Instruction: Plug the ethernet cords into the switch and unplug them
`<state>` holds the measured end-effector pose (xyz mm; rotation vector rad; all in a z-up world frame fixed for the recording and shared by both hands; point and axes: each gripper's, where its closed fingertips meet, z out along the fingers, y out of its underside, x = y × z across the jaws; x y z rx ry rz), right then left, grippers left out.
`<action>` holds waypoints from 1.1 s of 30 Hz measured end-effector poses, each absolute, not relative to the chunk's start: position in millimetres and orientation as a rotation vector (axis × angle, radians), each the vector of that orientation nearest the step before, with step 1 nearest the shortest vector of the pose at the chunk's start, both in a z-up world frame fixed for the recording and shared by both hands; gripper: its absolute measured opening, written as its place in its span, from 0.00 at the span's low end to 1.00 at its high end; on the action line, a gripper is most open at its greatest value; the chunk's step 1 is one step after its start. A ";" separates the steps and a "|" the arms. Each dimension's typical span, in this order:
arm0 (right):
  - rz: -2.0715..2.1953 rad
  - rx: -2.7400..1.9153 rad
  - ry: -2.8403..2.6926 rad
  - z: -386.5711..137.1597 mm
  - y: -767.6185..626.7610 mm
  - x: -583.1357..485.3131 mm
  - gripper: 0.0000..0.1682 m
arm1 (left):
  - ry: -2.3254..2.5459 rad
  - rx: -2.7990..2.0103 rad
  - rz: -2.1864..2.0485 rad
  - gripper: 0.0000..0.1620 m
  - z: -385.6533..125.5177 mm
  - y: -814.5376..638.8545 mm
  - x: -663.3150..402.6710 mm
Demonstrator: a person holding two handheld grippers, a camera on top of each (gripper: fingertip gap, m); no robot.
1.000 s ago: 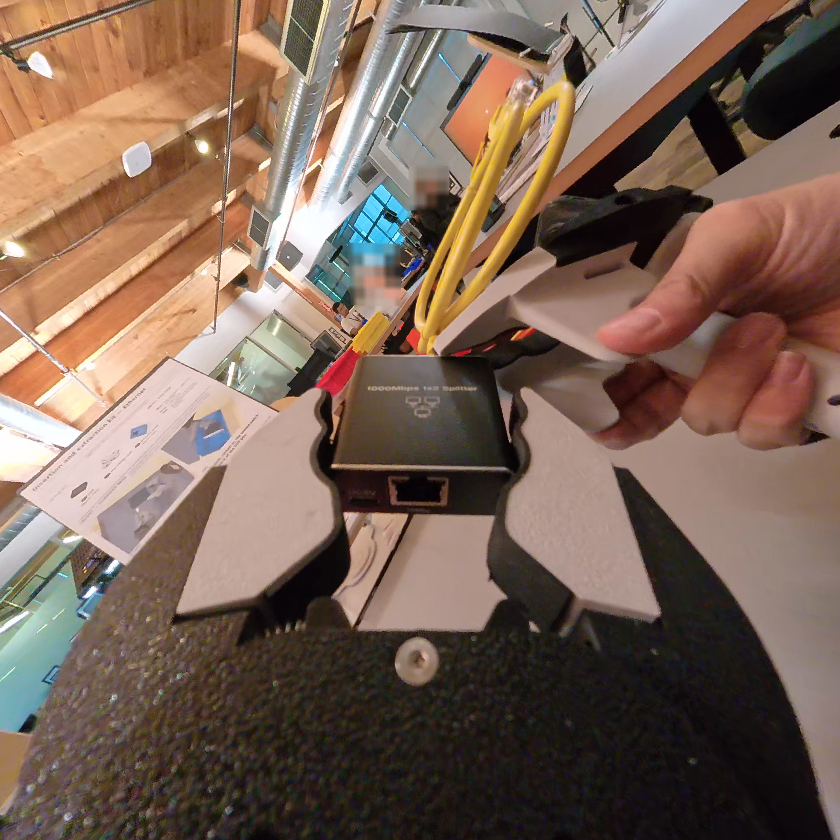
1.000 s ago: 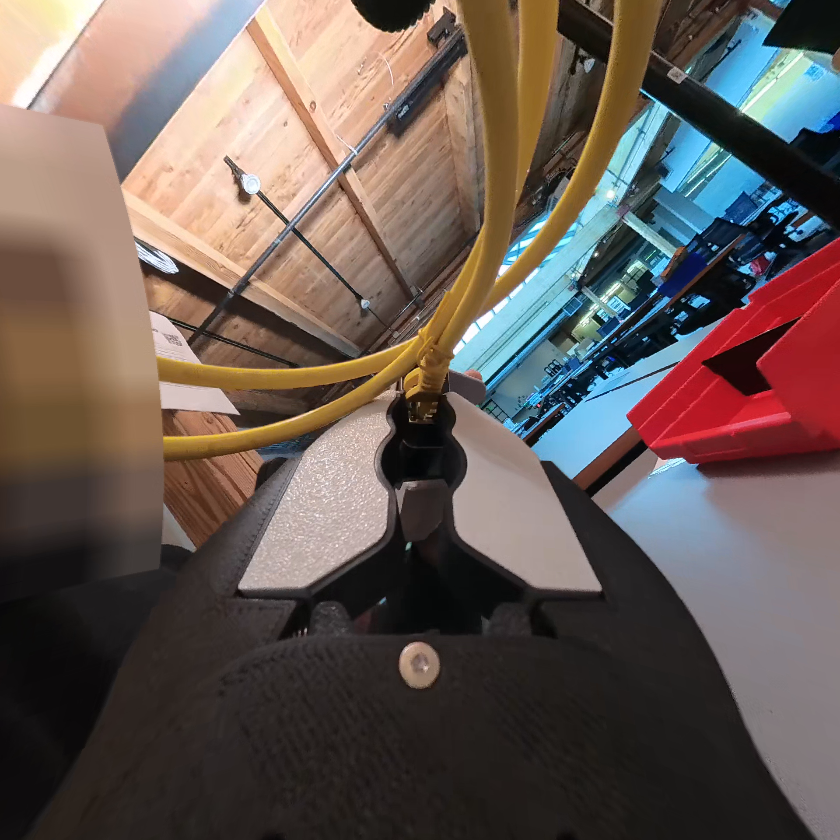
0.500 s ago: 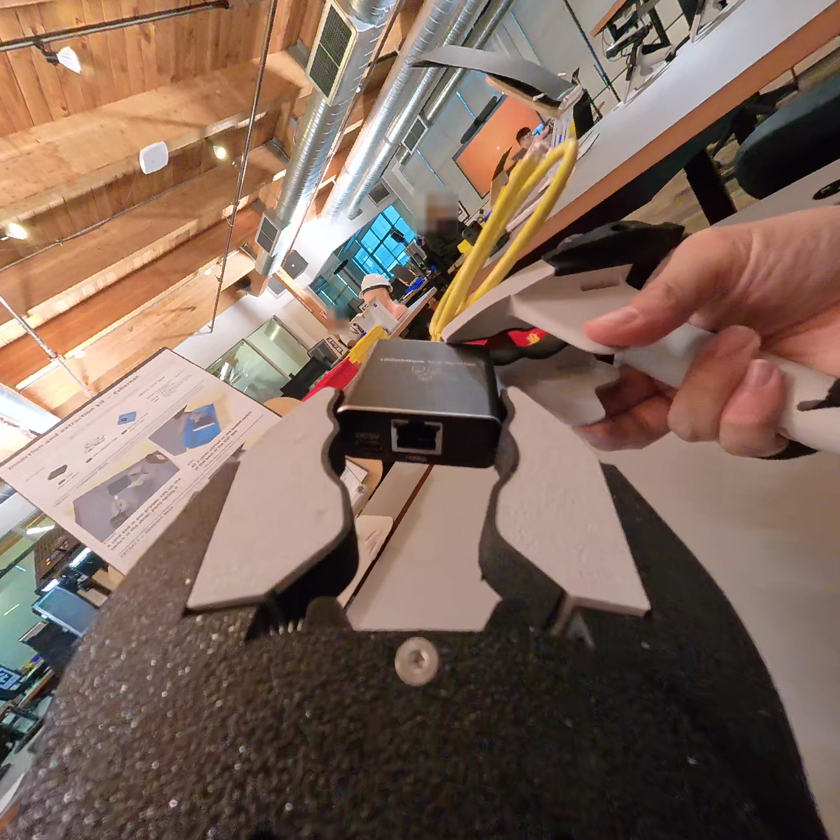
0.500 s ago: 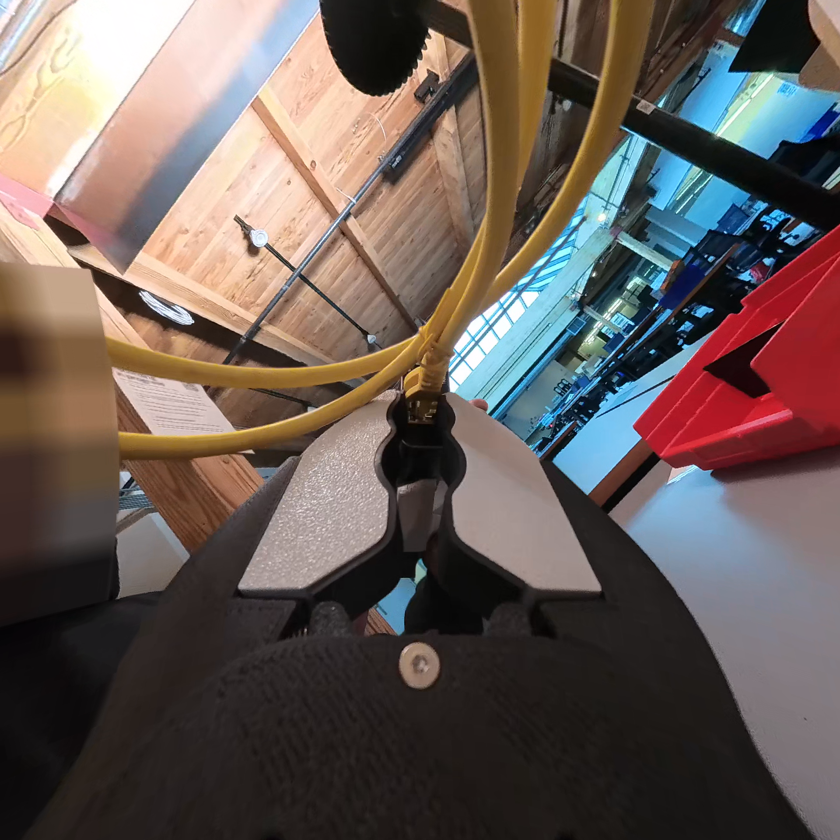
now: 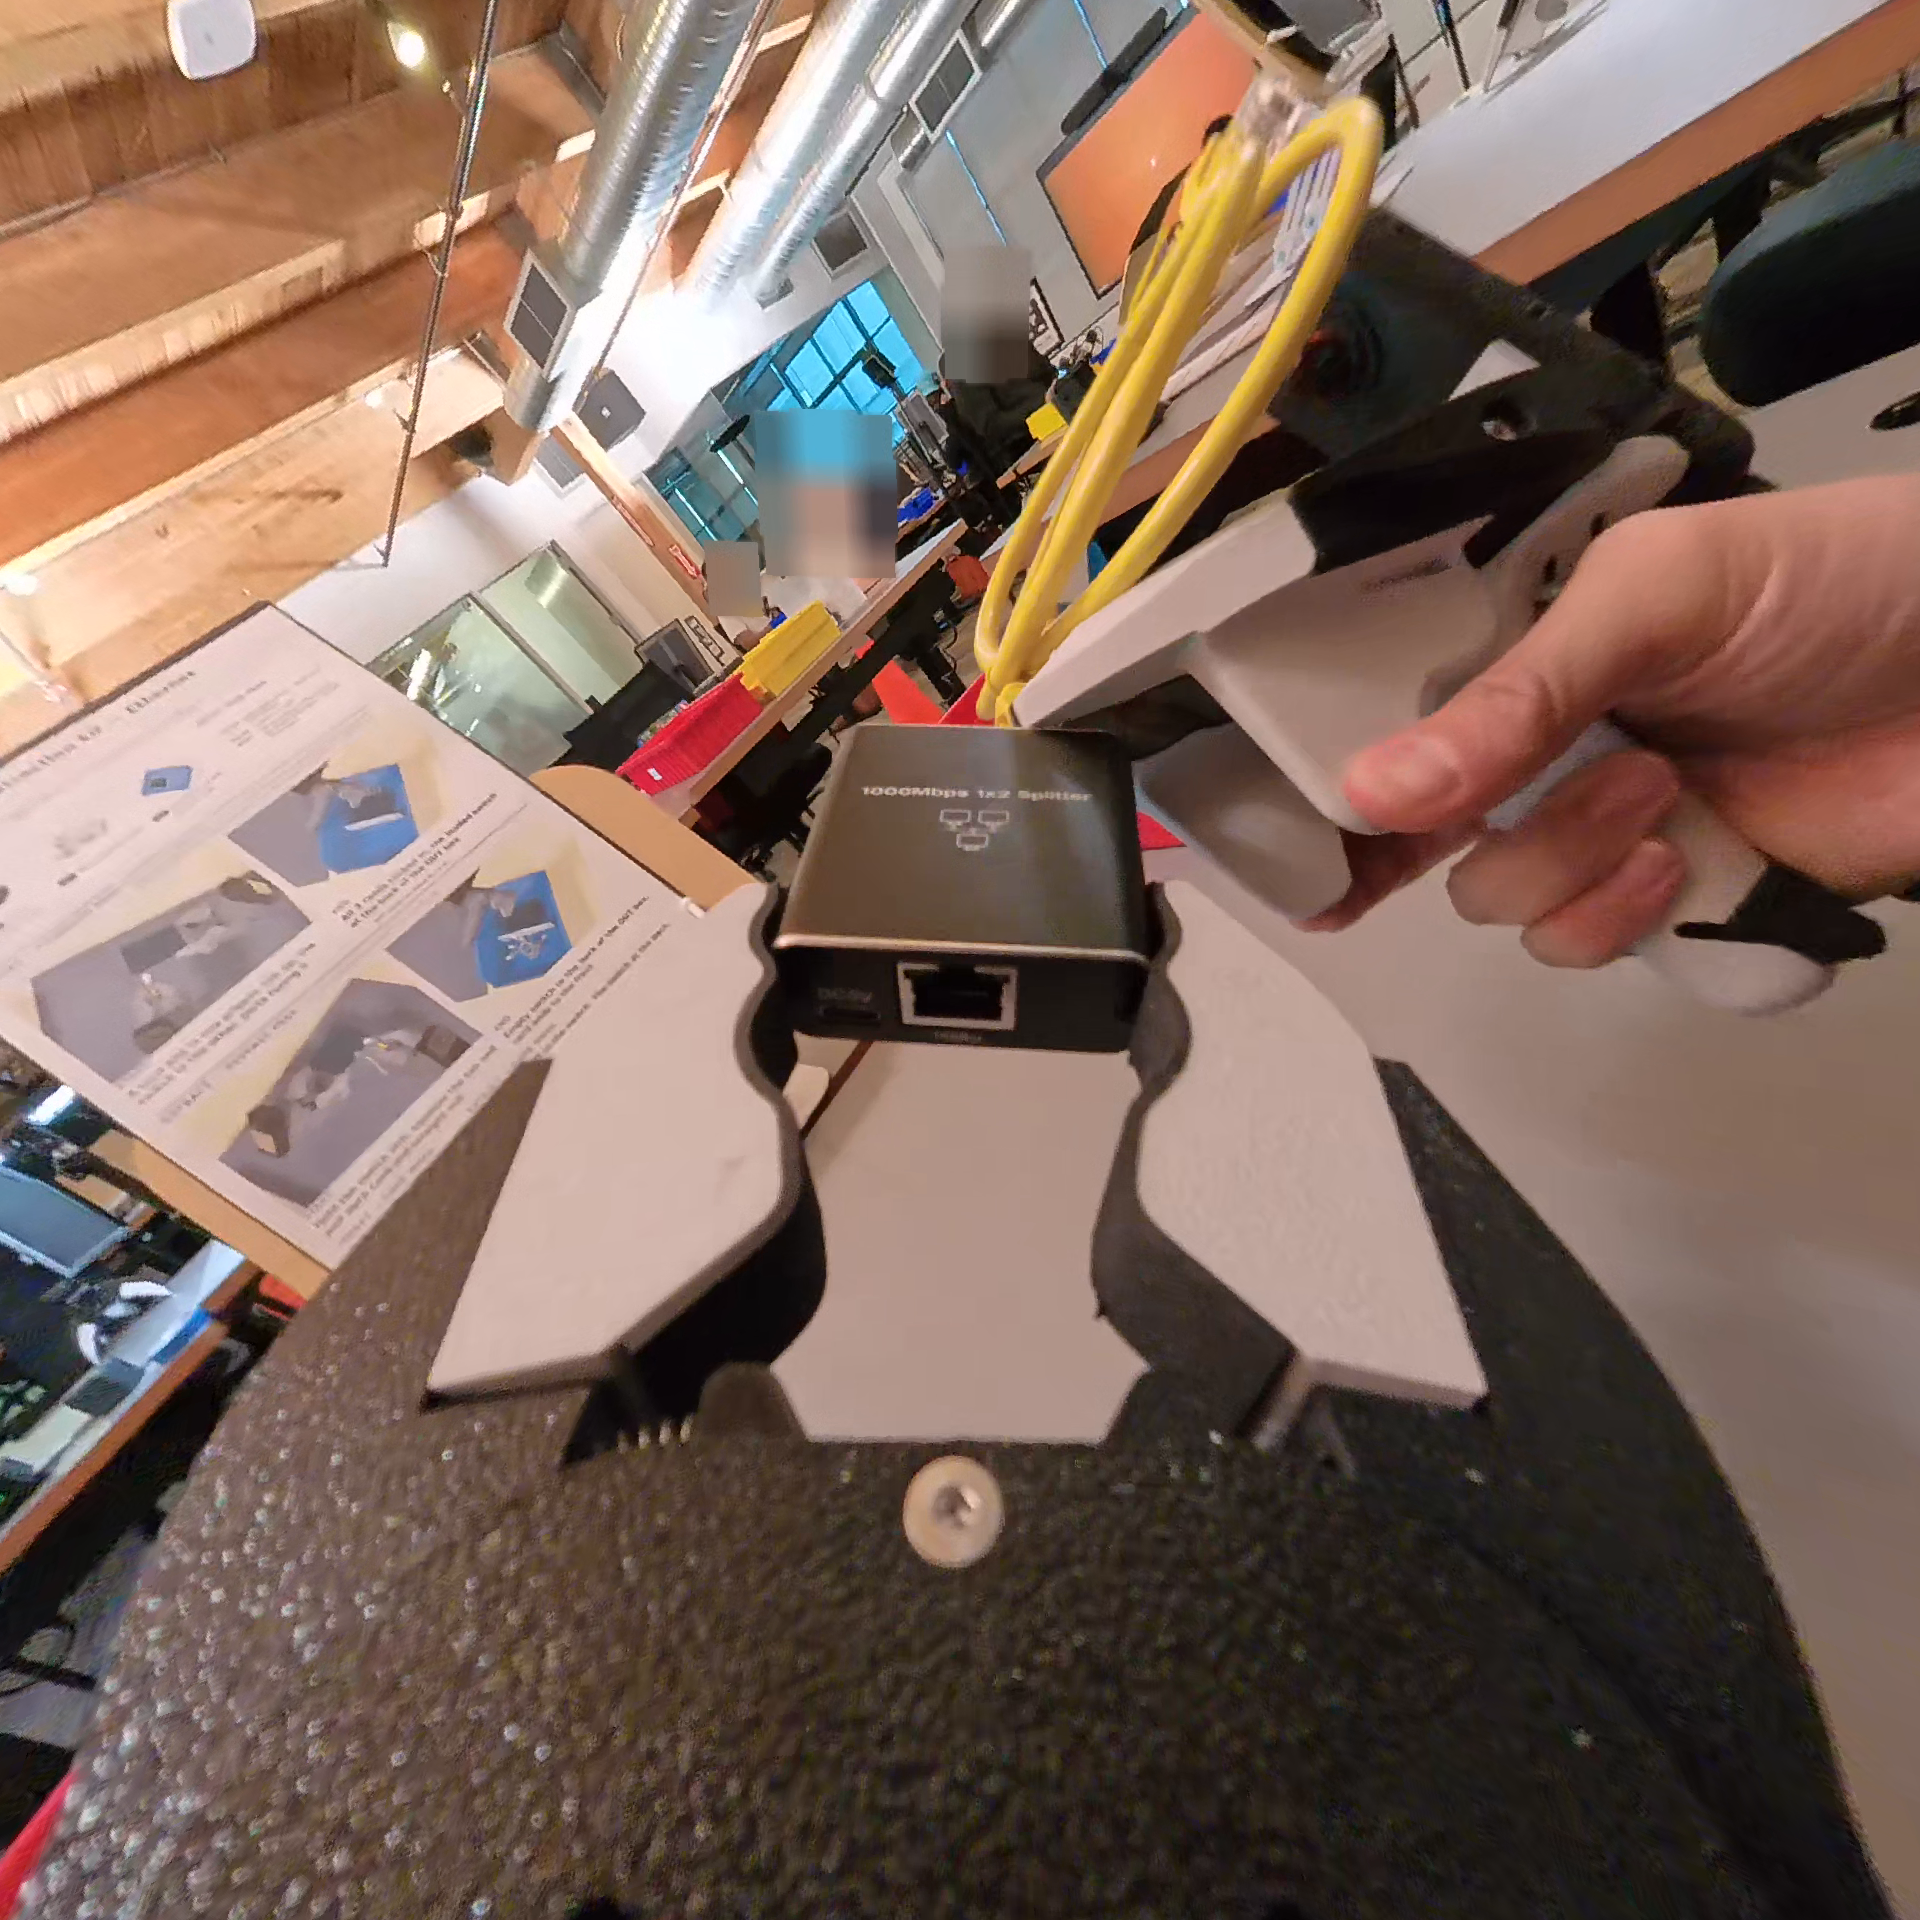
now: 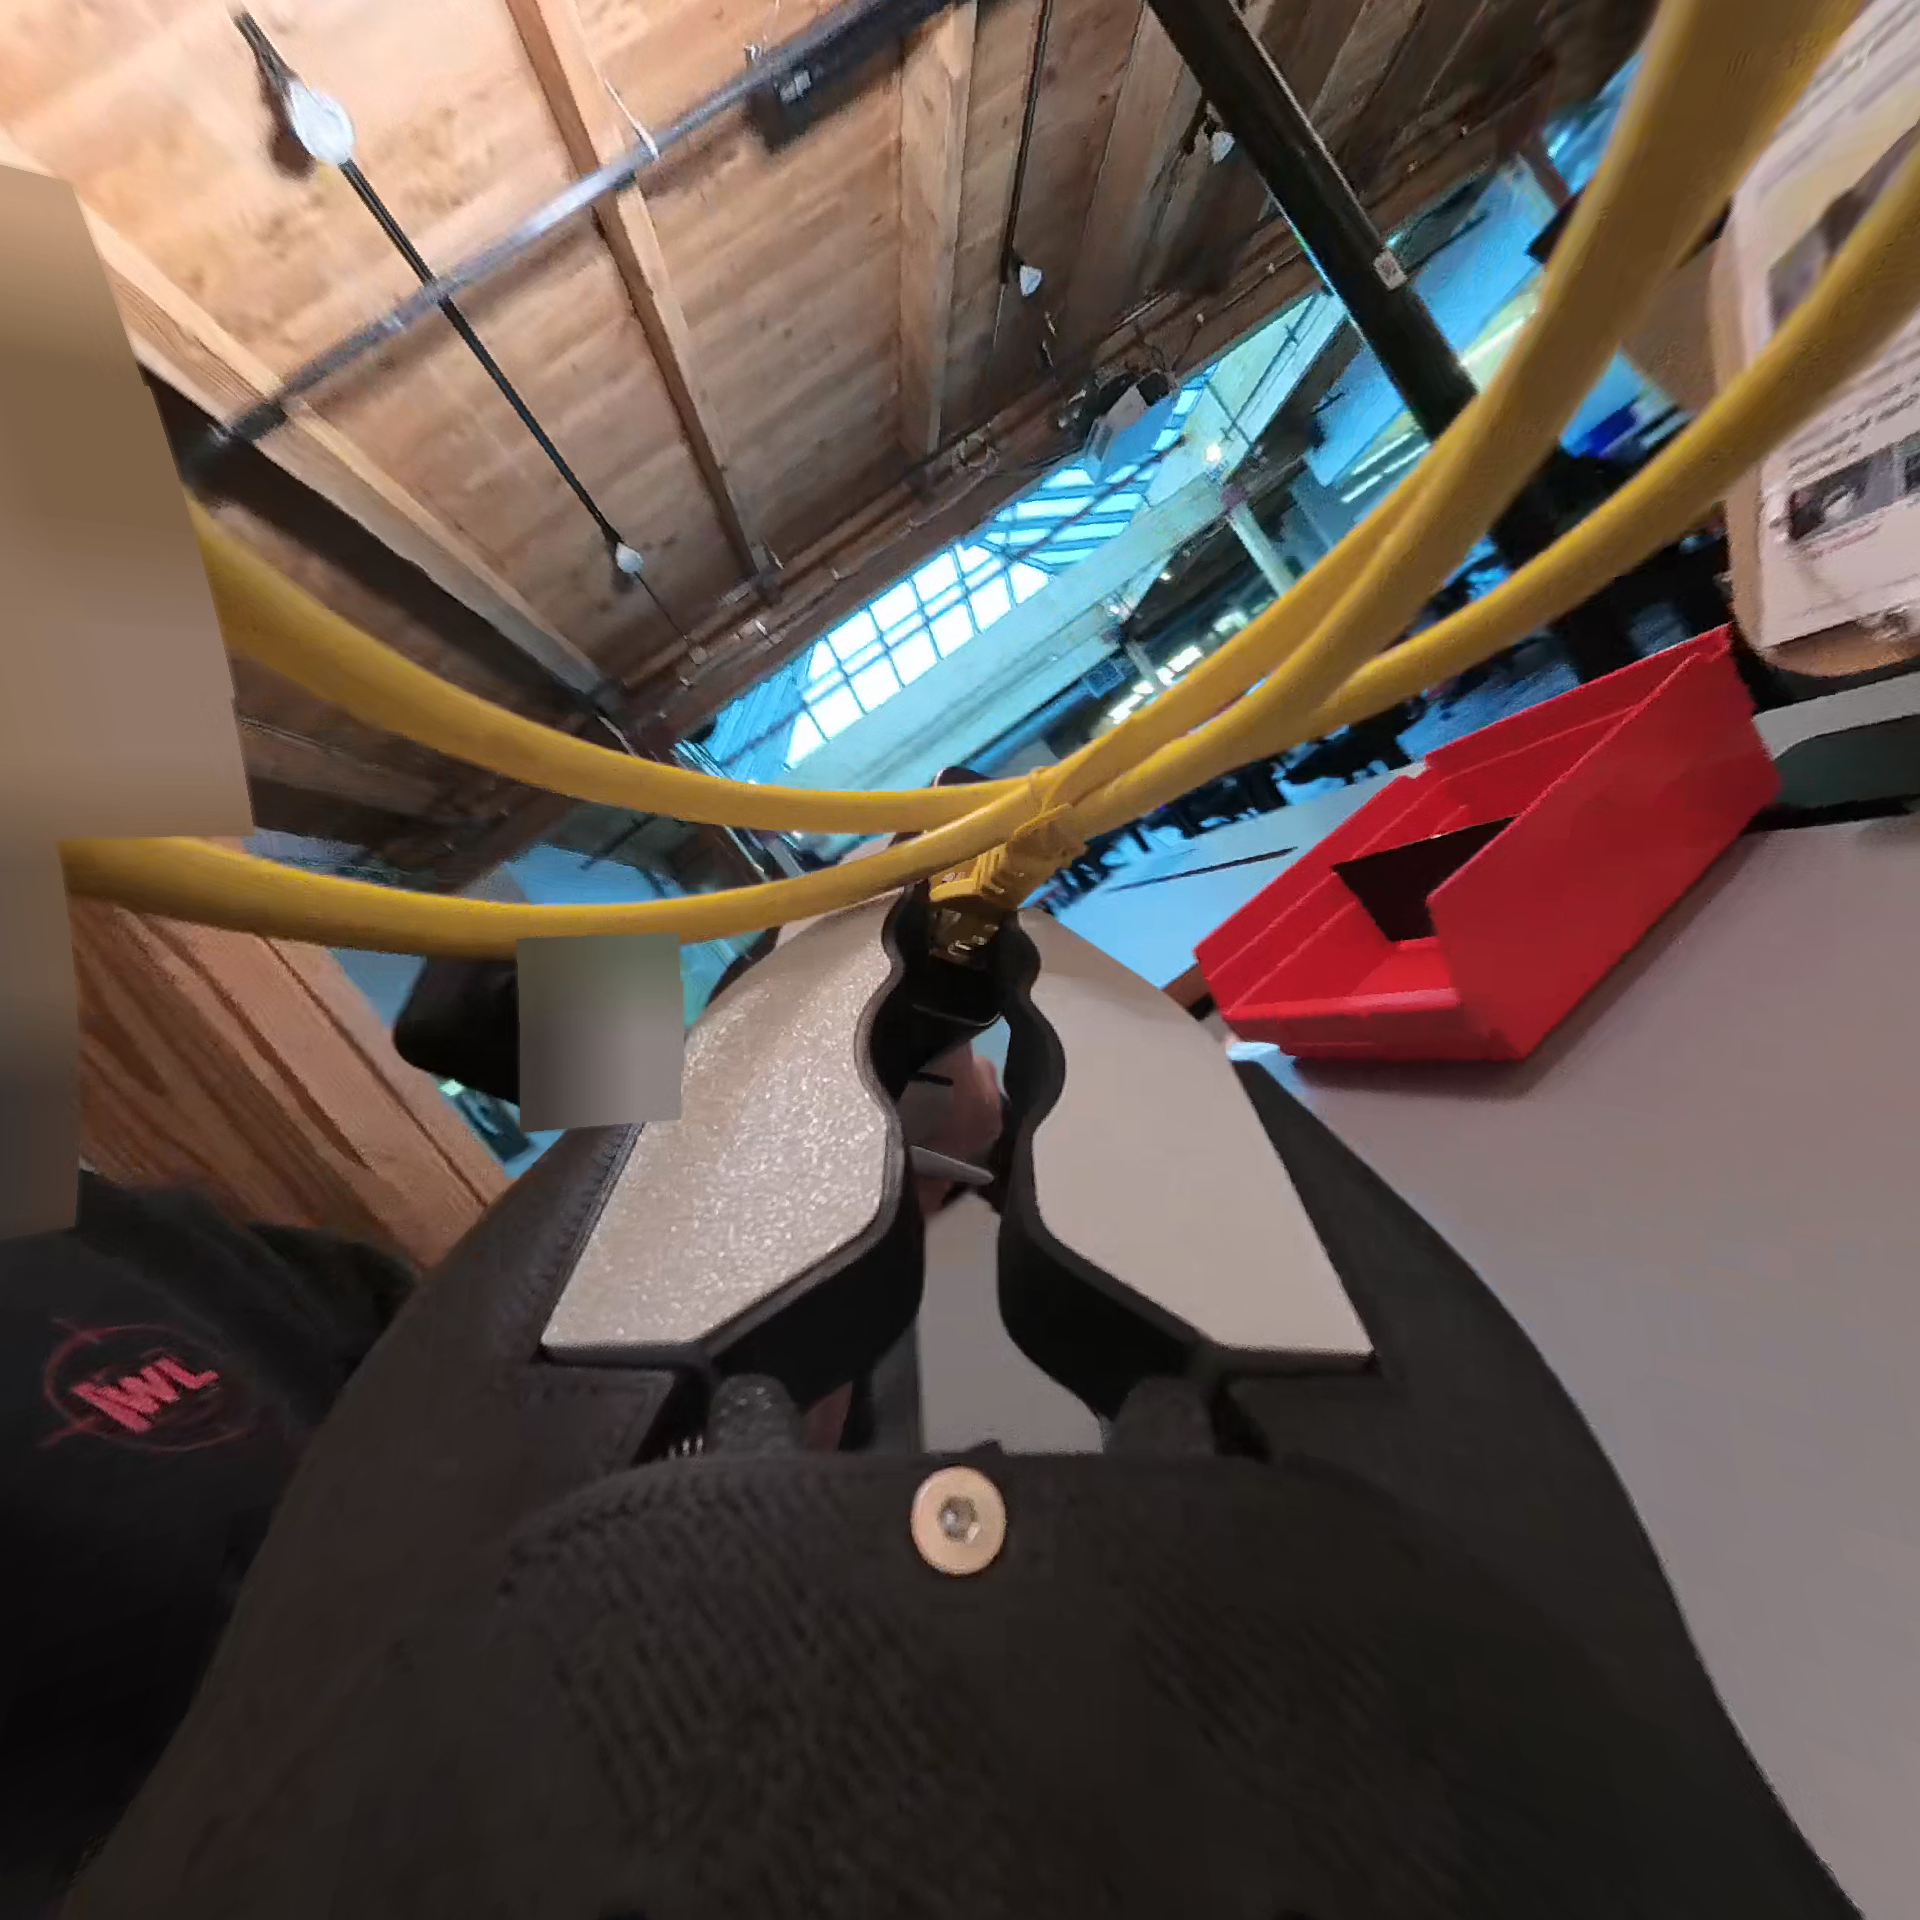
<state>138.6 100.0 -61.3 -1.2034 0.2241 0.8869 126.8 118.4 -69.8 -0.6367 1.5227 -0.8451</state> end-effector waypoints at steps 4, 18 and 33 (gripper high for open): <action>0.755 -1.279 0.154 -61.6 99.3 139.4 0.09 | 1.509 -0.655 -0.877 0.39 -70.4 117.7 127.4; 1.315 -0.969 0.336 -57.3 94.0 130.8 0.09 | 1.526 -0.318 -0.548 0.39 -57.0 112.8 118.9; 1.187 -0.928 0.135 -34.6 78.4 119.4 0.08 | 1.455 -0.234 -0.519 0.39 -35.5 97.8 109.0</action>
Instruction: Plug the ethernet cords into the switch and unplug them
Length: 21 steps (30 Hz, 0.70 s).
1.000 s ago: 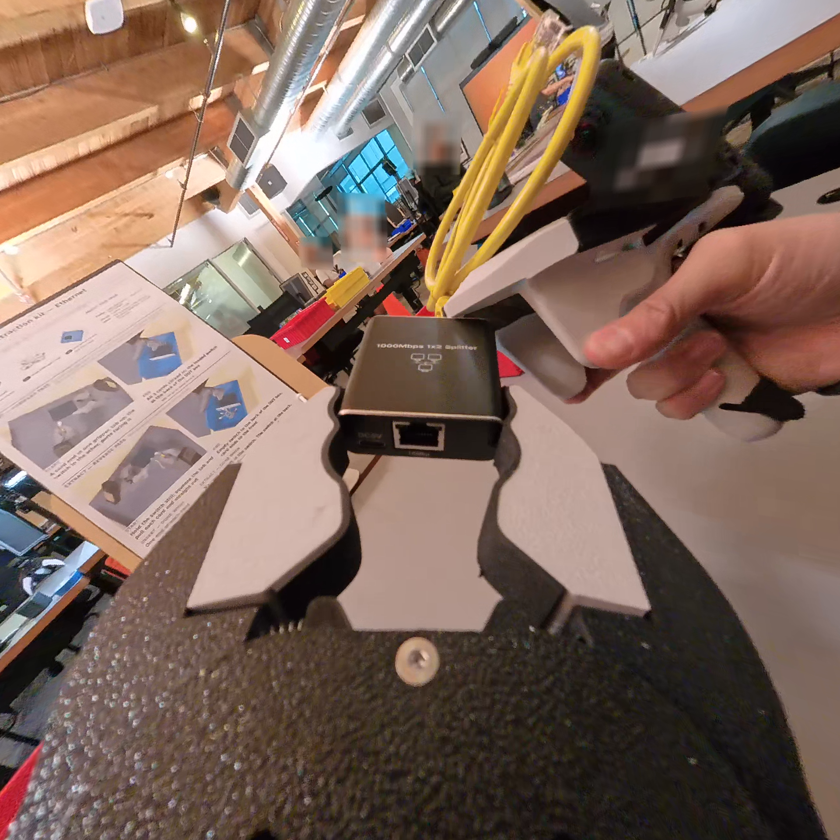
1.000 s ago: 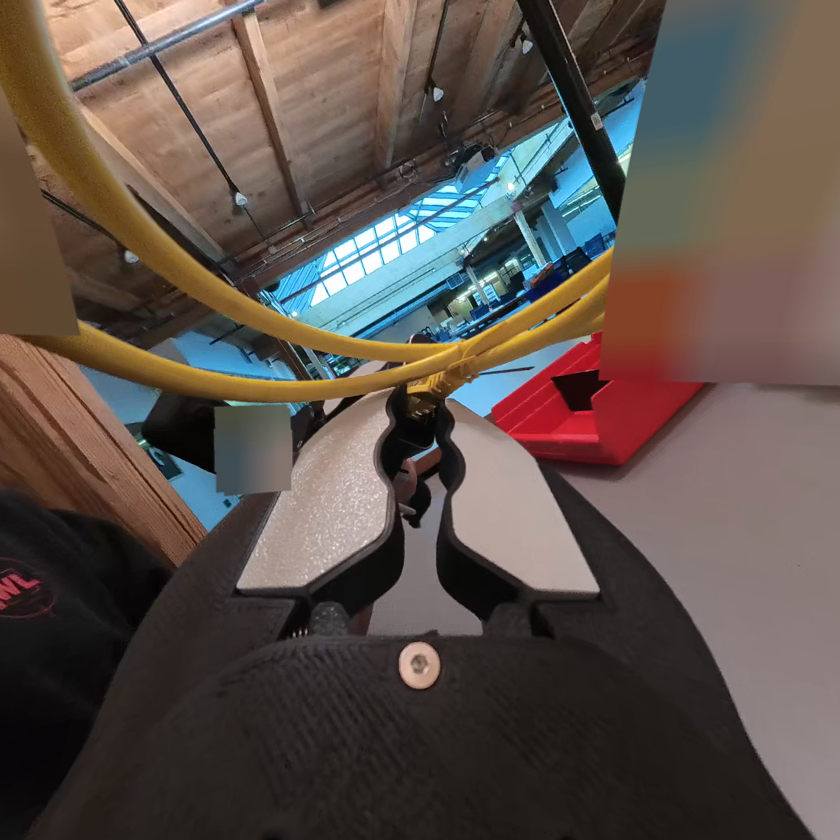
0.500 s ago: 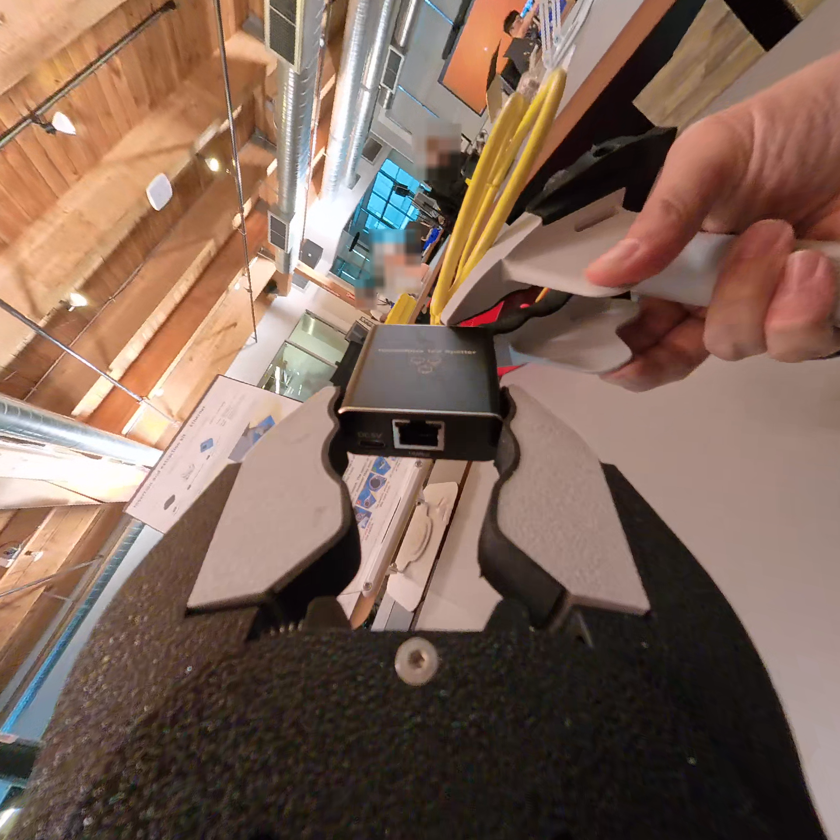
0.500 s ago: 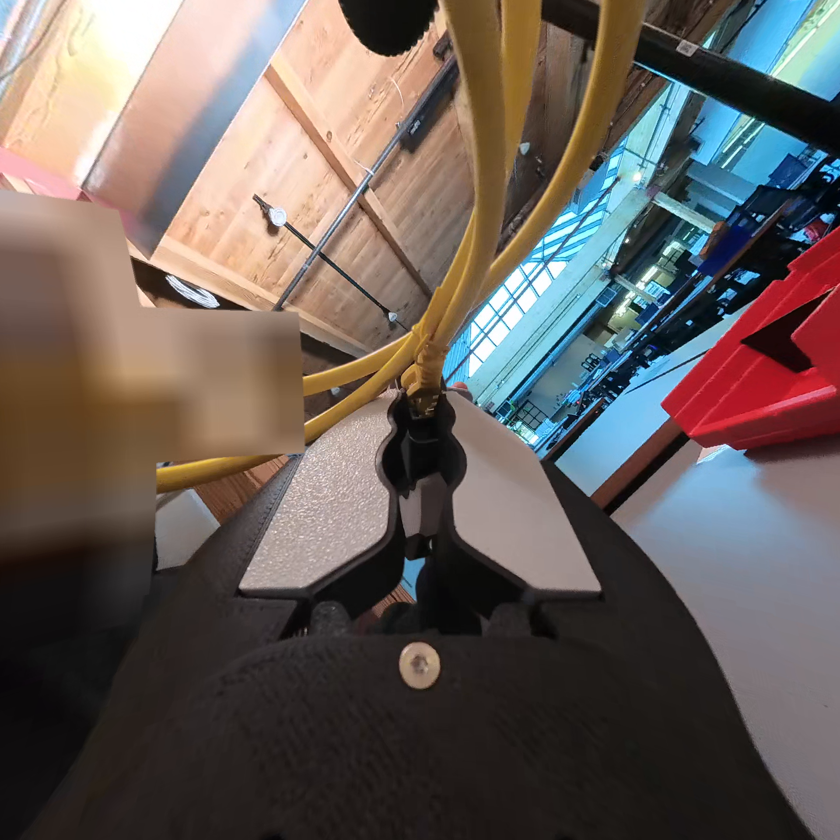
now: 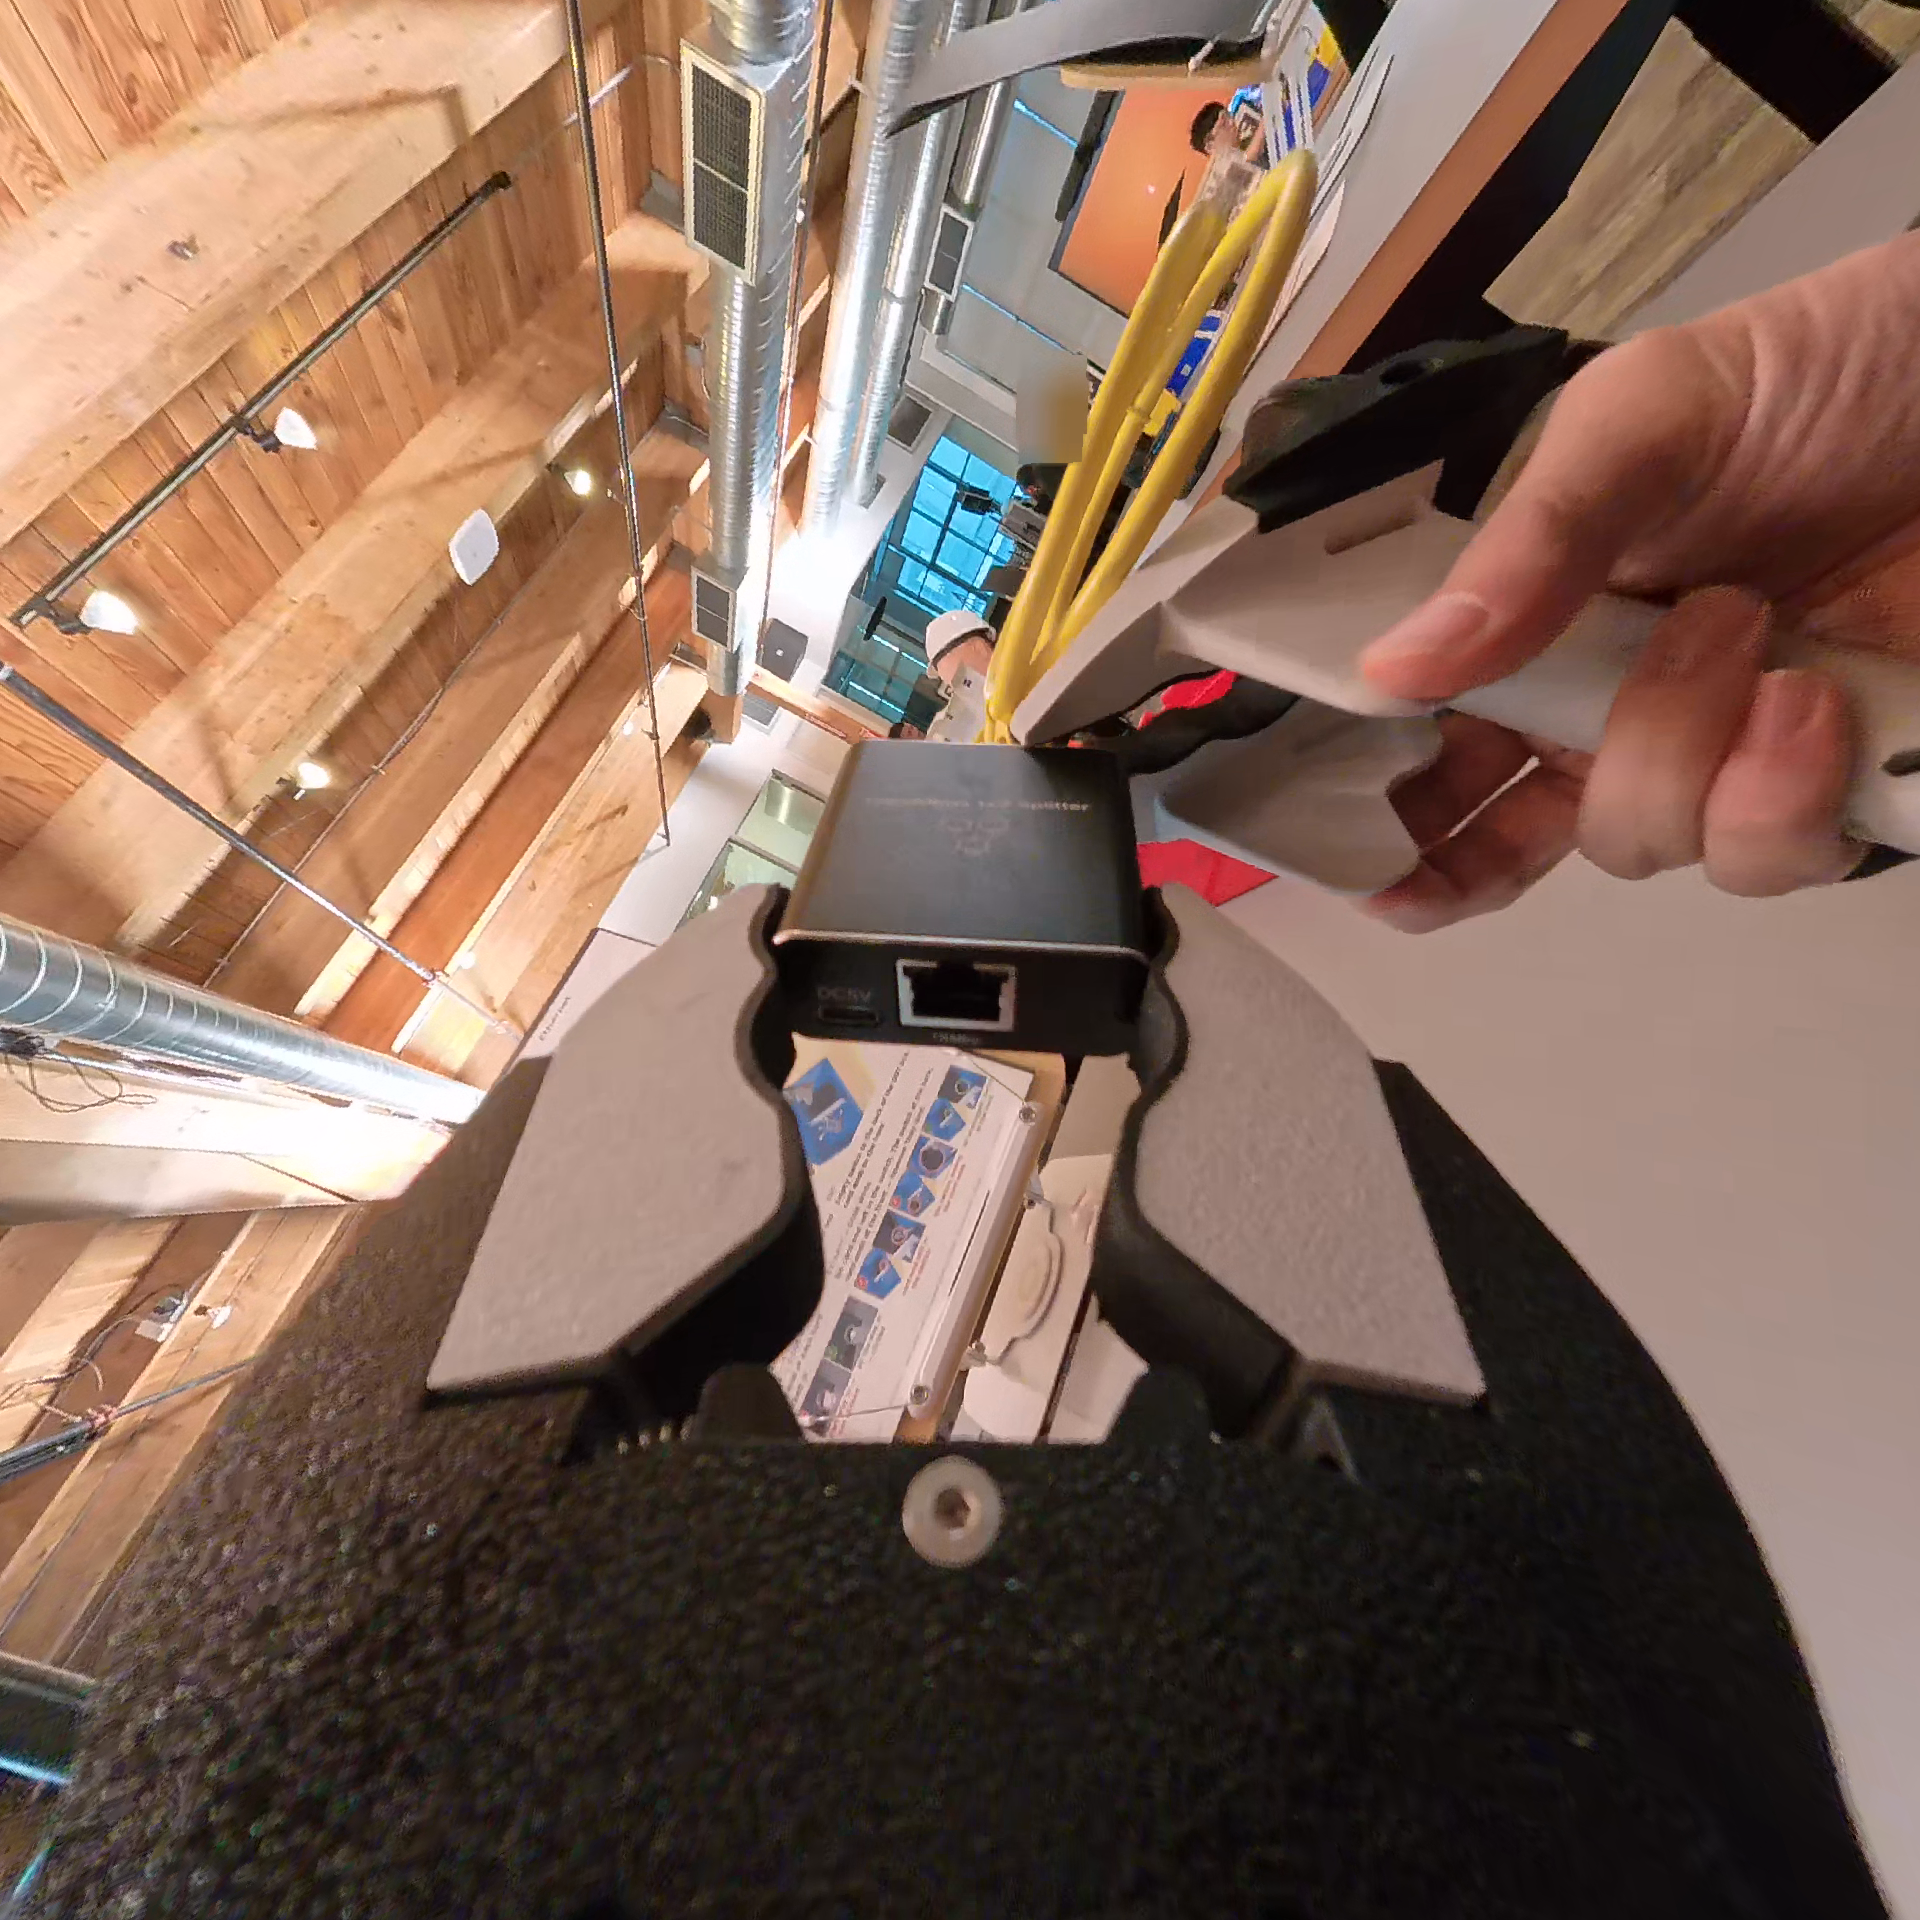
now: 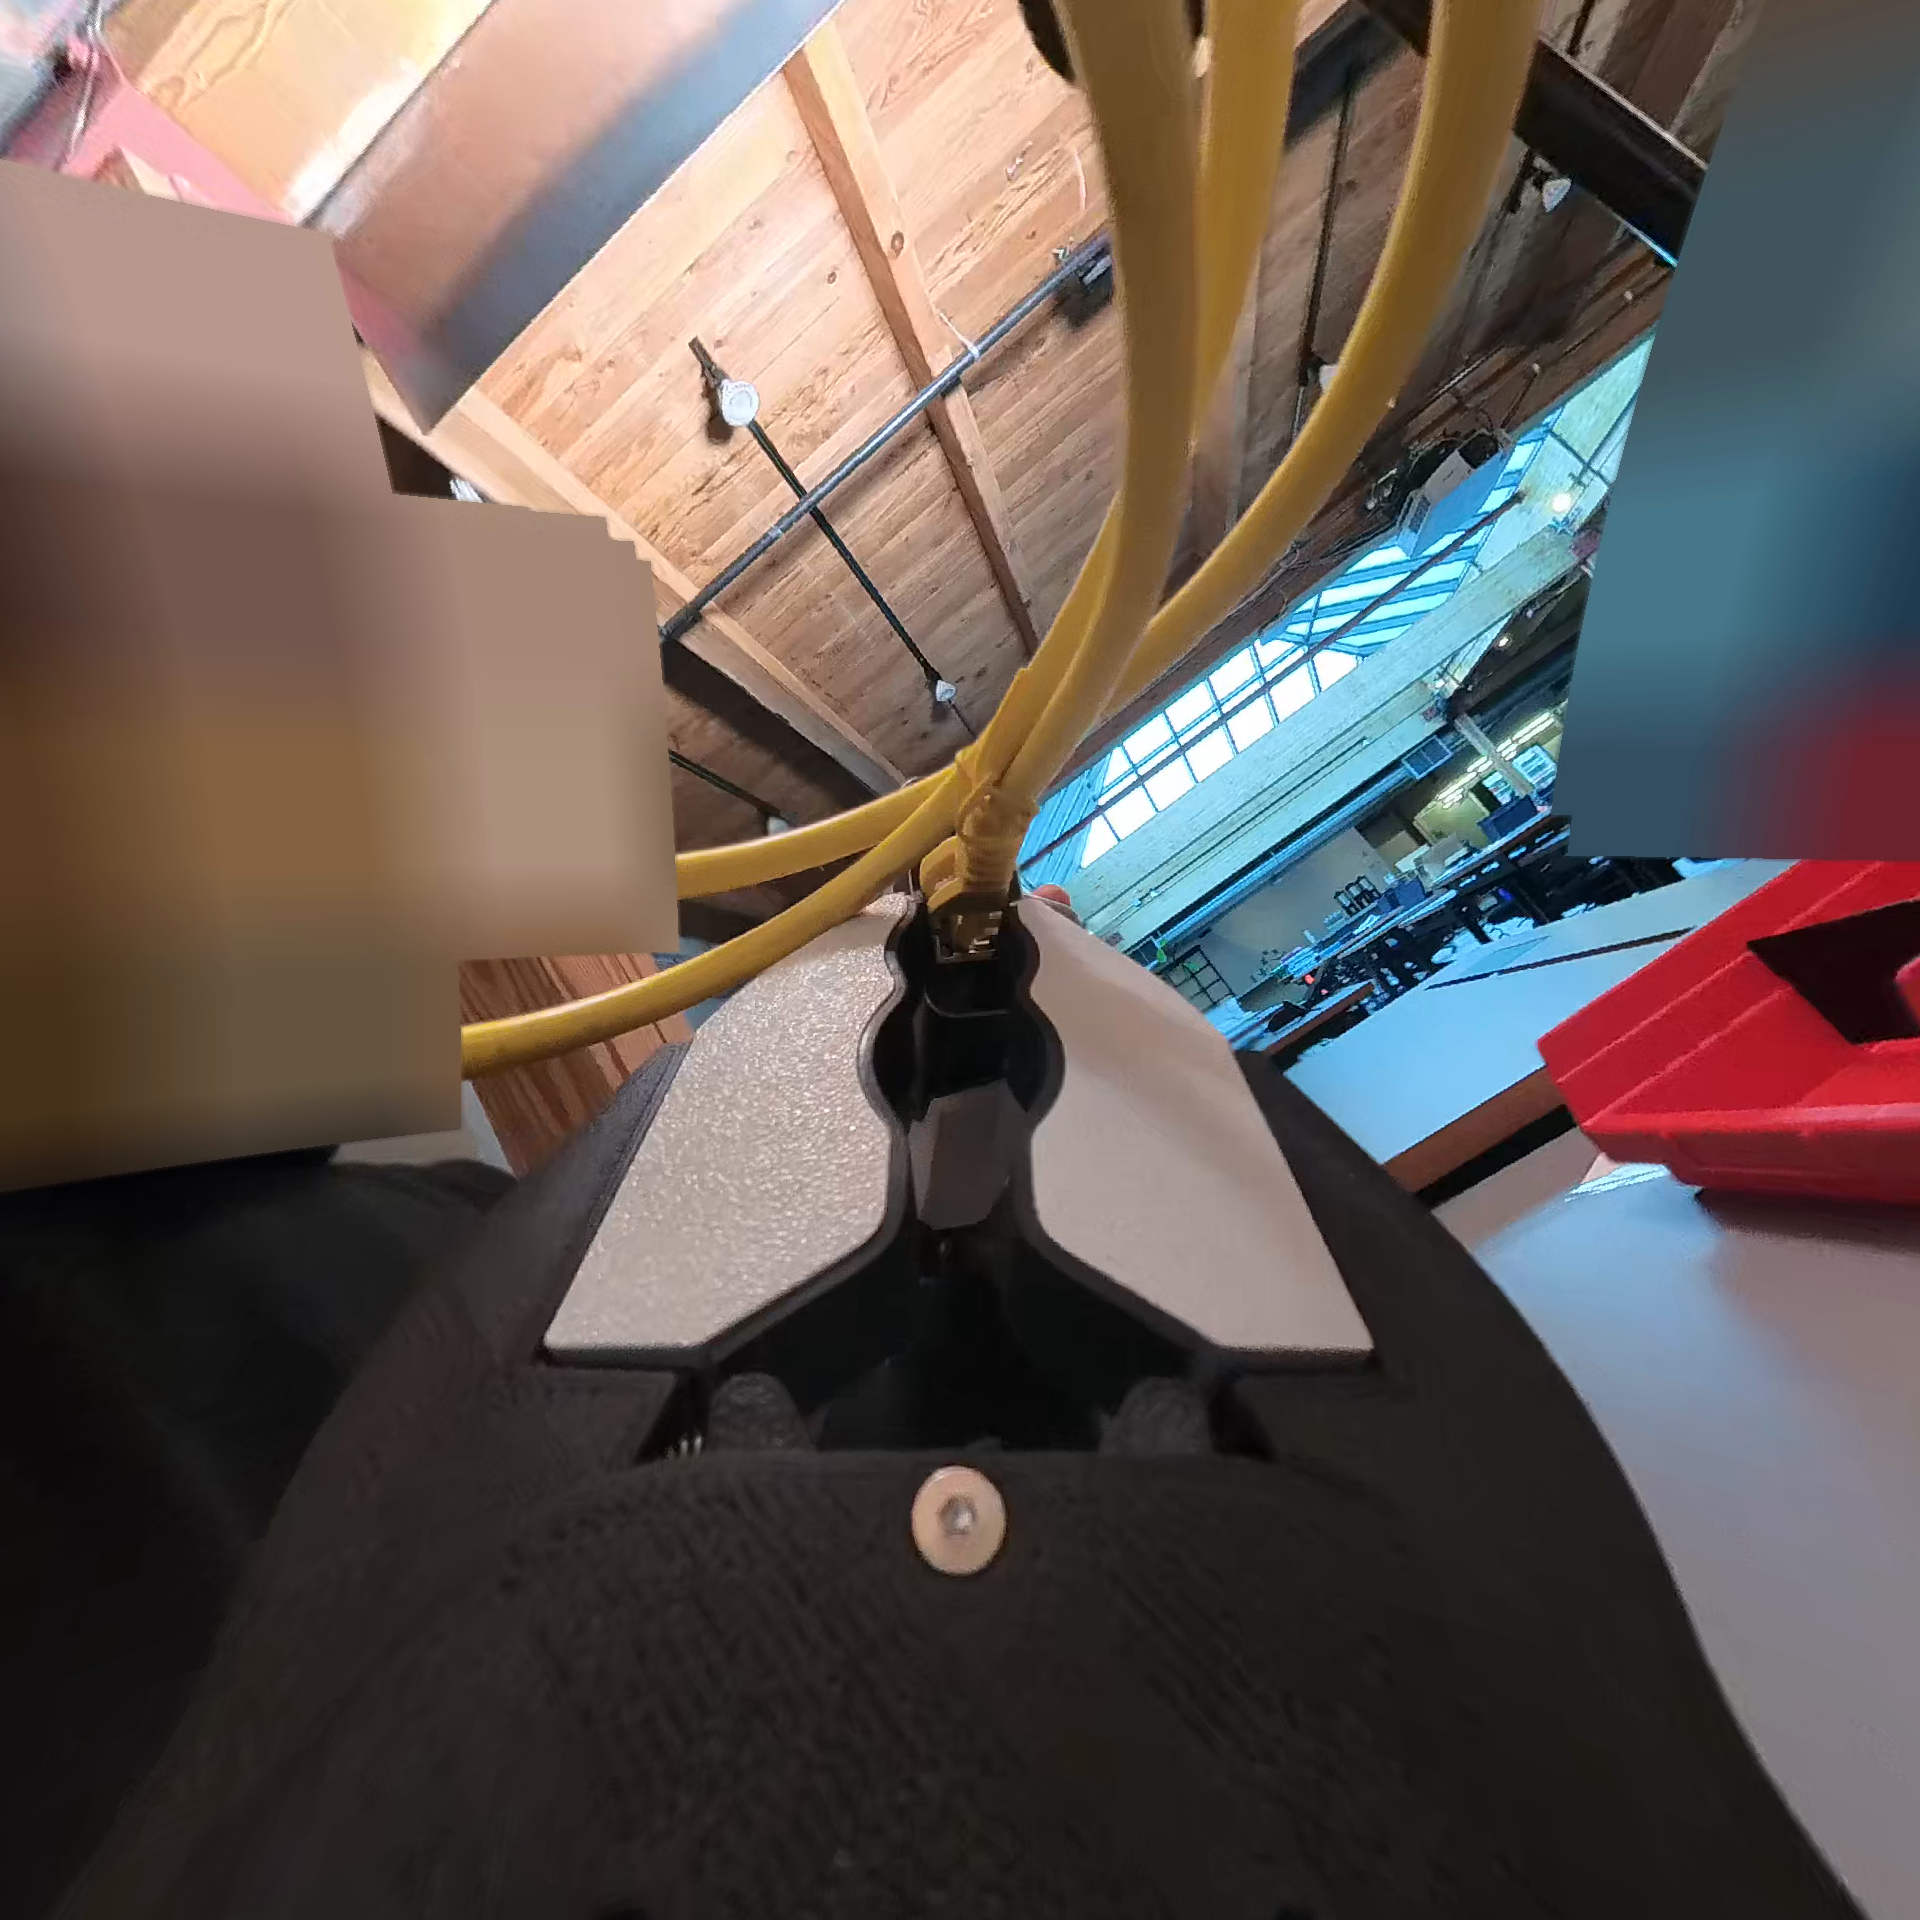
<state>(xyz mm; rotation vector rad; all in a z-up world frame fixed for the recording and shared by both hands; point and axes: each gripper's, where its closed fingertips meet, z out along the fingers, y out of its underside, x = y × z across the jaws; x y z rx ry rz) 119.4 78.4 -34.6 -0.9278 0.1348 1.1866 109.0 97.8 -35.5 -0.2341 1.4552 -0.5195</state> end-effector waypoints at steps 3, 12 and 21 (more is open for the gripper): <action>1.124 -0.942 0.108 -34.8 76.5 118.2 0.09 | 1.452 -0.235 -0.527 0.39 -35.6 96.4 109.0; 1.031 -0.981 0.123 -41.5 78.4 123.8 0.08 | 1.459 -0.314 -0.573 0.39 -42.9 97.6 114.4; 0.837 -1.089 0.099 -44.0 79.5 132.0 0.08 | 1.485 -0.522 -0.815 0.39 -48.1 97.6 122.9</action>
